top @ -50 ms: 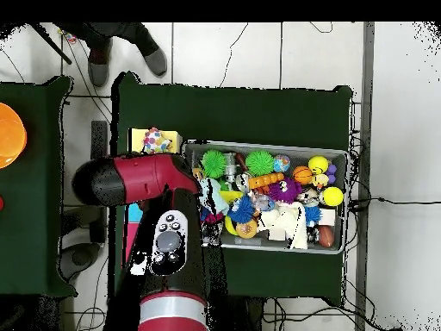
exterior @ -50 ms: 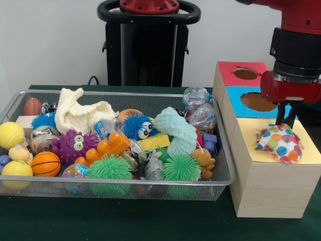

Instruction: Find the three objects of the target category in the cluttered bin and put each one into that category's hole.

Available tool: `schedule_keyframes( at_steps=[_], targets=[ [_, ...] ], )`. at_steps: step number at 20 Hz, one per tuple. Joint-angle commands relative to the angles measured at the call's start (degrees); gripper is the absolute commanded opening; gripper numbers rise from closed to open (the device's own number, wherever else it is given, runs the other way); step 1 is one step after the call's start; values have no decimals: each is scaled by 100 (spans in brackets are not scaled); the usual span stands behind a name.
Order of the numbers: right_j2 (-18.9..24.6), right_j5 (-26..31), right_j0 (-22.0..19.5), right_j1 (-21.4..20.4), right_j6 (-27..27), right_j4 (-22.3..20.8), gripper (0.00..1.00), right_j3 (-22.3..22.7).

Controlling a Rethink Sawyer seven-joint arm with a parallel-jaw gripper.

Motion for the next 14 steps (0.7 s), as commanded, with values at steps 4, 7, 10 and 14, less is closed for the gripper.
schedule_keyframes(
  at_steps=[4, 7, 10, 14],
  targets=[
    [935, -1365, -1183, 831, -118, -756, 0, 1099],
    [998, -1511, -1439, 860, -224, -1011, 0, 1217],
    [1004, -1495, -1618, 848, -277, -1220, 0, 1298],
    [1034, -1356, -1754, 823, -373, -1448, 0, 1290]
  ],
)
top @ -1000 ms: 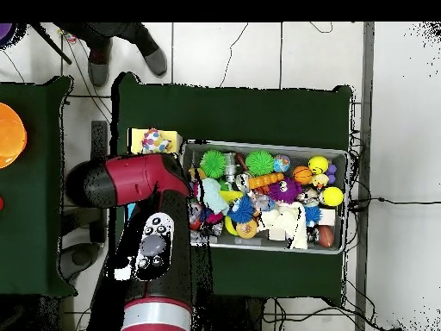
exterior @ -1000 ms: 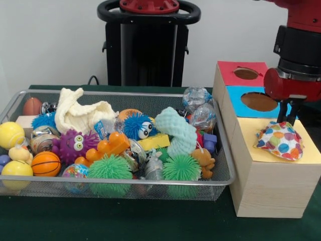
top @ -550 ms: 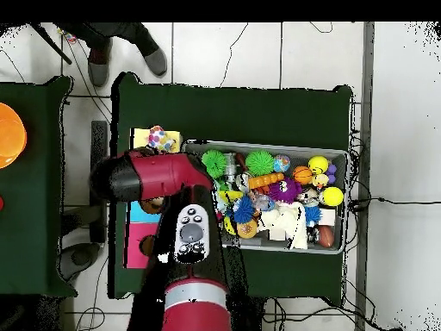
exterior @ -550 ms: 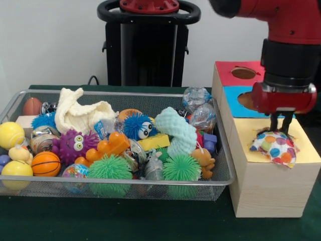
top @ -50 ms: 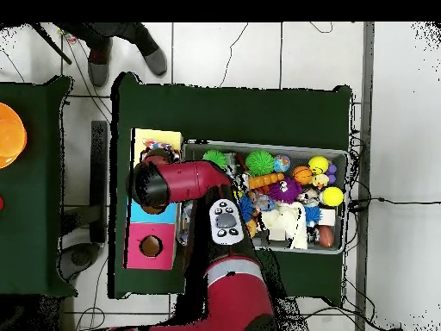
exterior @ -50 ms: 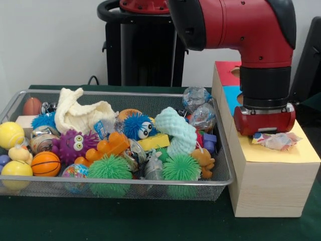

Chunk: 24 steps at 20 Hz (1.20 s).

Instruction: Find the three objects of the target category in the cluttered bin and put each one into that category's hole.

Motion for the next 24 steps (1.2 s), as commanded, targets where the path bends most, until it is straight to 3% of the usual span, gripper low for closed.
schedule_keyframes(
  at_steps=[1, 9, 14, 18, 24],
  targets=[
    [8, 320, -643, 508, -390, -850, 0, 724],
    [49, 399, -712, 178, -188, -1049, 0, 930],
    [-26, 185, -794, -166, -6, -1226, 0, 1553],
    [-242, 384, -795, -608, 44, -1291, 0, 2017],
    [-130, 629, -956, -792, -106, -1312, 0, 2124]
  ],
)
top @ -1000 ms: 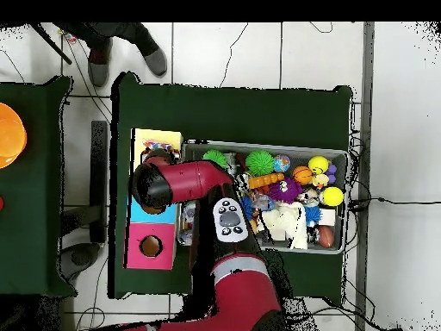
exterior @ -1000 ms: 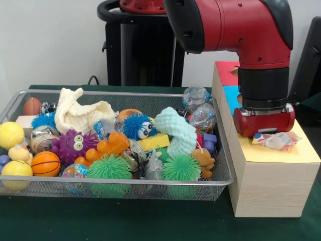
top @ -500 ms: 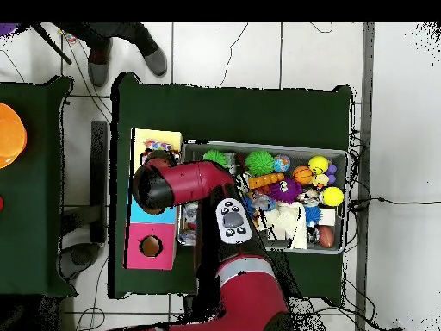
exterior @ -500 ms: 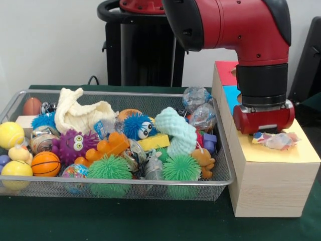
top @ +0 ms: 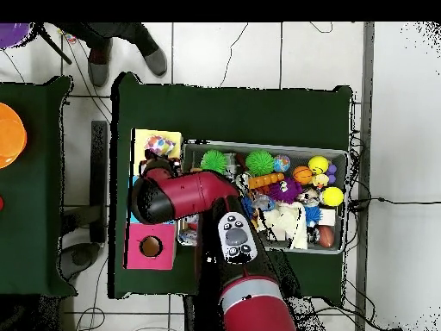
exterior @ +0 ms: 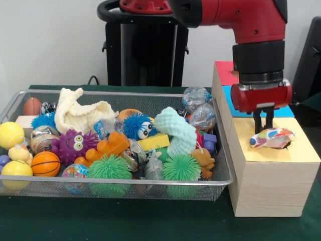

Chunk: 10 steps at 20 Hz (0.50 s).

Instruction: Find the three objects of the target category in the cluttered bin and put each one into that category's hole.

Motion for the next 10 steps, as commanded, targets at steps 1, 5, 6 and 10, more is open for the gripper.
schedule_keyframes(
  at_steps=[1, 5, 6, 10],
  targets=[
    [-528, 923, -609, -46, -127, -638, 0, 1303],
    [-494, 1001, -693, -42, -181, -635, 0, 1350],
    [-487, 979, -709, -29, -177, -643, 0, 1349],
    [-457, 985, -767, -30, -183, -652, 0, 1336]
  ],
)
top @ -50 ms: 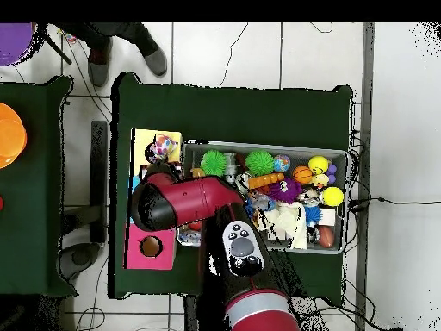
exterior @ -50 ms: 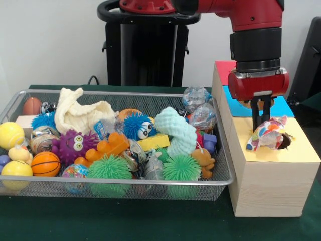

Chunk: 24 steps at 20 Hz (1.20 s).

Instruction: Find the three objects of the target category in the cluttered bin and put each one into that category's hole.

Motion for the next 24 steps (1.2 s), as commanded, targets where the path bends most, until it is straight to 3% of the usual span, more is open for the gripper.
schedule_keyframes(
  at_steps=[1, 2, 18, 24],
  targets=[
    [-587, 995, -606, 256, -181, -648, 0, 1005],
    [-575, 1048, -616, 257, -196, -662, 100, 986],
    [-621, 814, -563, 397, -80, -729, 100, 907],
    [-785, 1136, -267, -288, 164, -472, 100, 1104]
  ],
)
